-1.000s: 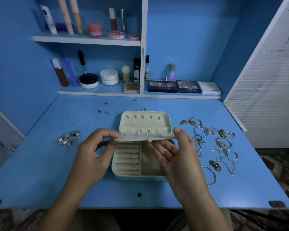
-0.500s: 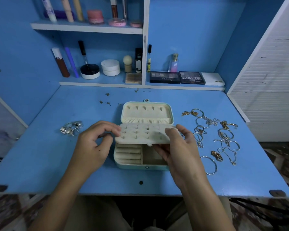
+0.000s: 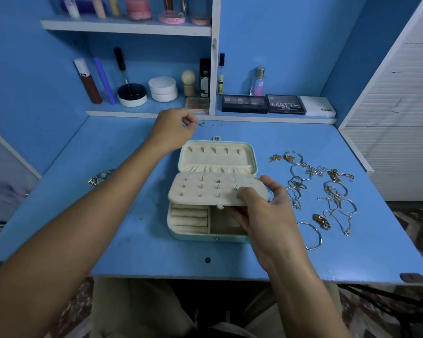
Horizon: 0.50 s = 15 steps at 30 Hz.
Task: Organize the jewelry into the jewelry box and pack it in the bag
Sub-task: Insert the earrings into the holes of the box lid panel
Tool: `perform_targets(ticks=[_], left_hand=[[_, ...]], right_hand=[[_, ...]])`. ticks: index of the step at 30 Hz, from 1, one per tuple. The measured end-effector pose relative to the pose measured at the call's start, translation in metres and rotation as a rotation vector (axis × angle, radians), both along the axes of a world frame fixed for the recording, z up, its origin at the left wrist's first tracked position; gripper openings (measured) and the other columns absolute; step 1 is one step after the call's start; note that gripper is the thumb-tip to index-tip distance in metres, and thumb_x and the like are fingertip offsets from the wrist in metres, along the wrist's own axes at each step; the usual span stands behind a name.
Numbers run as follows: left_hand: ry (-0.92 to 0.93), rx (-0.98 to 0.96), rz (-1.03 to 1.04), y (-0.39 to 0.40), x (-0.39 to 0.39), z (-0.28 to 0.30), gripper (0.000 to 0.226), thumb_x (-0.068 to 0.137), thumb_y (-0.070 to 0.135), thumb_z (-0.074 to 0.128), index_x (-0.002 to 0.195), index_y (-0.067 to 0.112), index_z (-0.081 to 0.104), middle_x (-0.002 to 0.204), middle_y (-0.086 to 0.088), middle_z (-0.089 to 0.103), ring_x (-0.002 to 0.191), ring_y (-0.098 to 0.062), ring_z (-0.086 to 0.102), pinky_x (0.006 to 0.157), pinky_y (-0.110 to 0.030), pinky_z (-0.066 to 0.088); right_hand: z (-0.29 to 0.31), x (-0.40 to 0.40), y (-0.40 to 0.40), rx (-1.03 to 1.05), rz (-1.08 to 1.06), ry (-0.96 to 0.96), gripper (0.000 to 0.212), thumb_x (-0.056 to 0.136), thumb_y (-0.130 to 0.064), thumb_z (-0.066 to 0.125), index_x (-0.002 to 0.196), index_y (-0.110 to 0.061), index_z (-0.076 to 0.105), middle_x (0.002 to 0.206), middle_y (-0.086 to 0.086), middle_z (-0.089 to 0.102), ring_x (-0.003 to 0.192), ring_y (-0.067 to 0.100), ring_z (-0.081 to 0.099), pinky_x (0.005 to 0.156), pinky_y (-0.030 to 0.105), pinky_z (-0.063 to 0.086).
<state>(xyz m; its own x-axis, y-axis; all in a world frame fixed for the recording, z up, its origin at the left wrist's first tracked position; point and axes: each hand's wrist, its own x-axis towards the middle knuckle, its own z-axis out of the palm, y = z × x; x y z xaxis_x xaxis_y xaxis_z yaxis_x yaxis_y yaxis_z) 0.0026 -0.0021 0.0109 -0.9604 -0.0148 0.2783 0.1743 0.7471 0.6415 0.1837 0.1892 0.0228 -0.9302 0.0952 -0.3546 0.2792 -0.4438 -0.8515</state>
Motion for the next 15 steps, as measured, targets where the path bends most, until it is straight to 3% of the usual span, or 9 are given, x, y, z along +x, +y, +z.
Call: perform_targets(ticks=[2,6,15], left_hand=[[-0.031,-0.039,0.025,-0.003,-0.022,-0.010,0.016,0.091,0.012,0.060,0.099,0.017,0.073,0.097,-0.003,0.071,0.080,-0.011,0.060,0.080,-0.023,0.050],[-0.060,-0.127,-0.014,-0.008,-0.044,-0.023,0.020,0.091,0.011,0.061,0.106,0.016,0.073,0.100,-0.007,0.070,0.083,-0.015,0.060,0.079,-0.019,0.043],[-0.020,-0.269,-0.074,-0.001,-0.058,-0.025,0.022,0.089,0.025,0.068,0.110,0.021,0.075,0.103,-0.002,0.068,0.094,-0.019,0.063,0.083,-0.028,0.048]], right_hand=[[0.000,0.001,0.001,-0.017,0.006,0.006,0.037,0.092,-0.003,0.059,0.121,-0.024,0.049,0.102,0.003,0.074,0.079,0.013,0.075,0.077,0.031,0.060],[-0.001,0.001,0.002,-0.049,0.006,0.011,0.039,0.092,-0.002,0.060,0.122,-0.023,0.049,0.102,0.006,0.075,0.088,0.016,0.075,0.072,0.026,0.060],[-0.001,0.000,0.002,-0.060,0.003,0.011,0.041,0.092,-0.001,0.061,0.124,-0.023,0.048,0.098,0.006,0.076,0.091,0.017,0.075,0.076,0.030,0.062]])
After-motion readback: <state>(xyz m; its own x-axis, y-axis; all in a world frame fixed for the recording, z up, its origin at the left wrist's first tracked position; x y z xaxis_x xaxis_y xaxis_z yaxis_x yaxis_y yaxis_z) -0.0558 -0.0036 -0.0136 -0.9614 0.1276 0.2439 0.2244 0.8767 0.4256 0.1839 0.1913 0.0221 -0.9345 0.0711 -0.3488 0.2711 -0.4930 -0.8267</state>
